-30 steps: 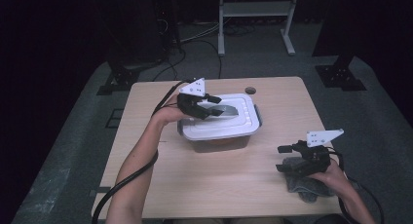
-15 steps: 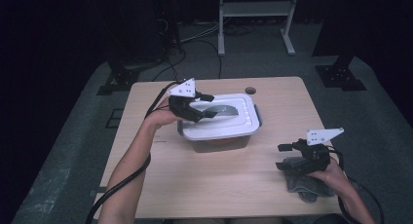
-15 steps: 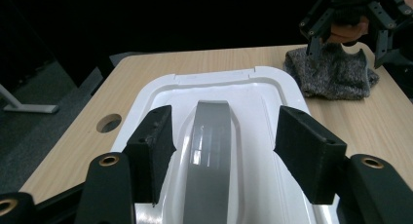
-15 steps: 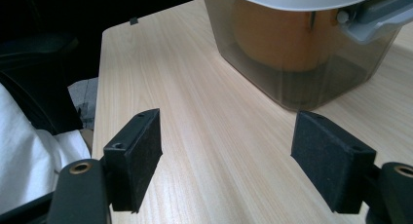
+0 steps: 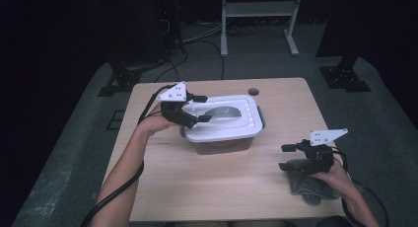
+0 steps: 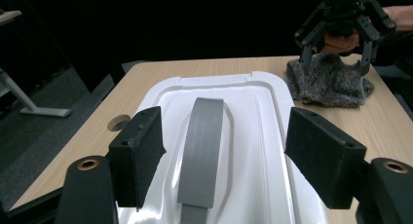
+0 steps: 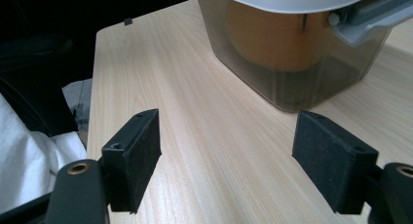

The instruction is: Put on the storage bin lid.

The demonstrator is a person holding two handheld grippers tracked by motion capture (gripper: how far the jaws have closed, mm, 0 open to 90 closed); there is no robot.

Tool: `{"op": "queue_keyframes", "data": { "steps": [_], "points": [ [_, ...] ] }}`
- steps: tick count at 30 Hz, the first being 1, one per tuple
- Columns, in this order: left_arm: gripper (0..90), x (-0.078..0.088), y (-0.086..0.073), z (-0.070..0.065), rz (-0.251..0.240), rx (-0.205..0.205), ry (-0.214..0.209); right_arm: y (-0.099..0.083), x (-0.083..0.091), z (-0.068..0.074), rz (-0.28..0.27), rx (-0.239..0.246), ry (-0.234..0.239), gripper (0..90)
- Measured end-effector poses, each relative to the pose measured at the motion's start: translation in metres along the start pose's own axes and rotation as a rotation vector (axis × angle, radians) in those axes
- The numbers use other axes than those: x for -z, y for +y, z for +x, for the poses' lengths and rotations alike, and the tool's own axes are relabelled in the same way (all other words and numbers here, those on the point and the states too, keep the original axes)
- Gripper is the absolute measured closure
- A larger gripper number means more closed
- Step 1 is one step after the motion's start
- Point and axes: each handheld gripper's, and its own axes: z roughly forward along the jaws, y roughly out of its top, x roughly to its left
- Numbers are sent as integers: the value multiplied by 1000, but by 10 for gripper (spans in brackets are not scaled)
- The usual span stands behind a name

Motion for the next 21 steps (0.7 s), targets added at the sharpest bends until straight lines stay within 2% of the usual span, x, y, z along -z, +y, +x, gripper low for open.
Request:
{"op": "queue_keyframes", "data": {
  "steps": [10,21],
  "points": [
    [232,17,-6,-6,-14,19,35,0,3,1,0,0,-10,249],
    [198,45,-18,-17,-39,47,83,-1,6,0,5,-9,-24,249]
  ]
}}
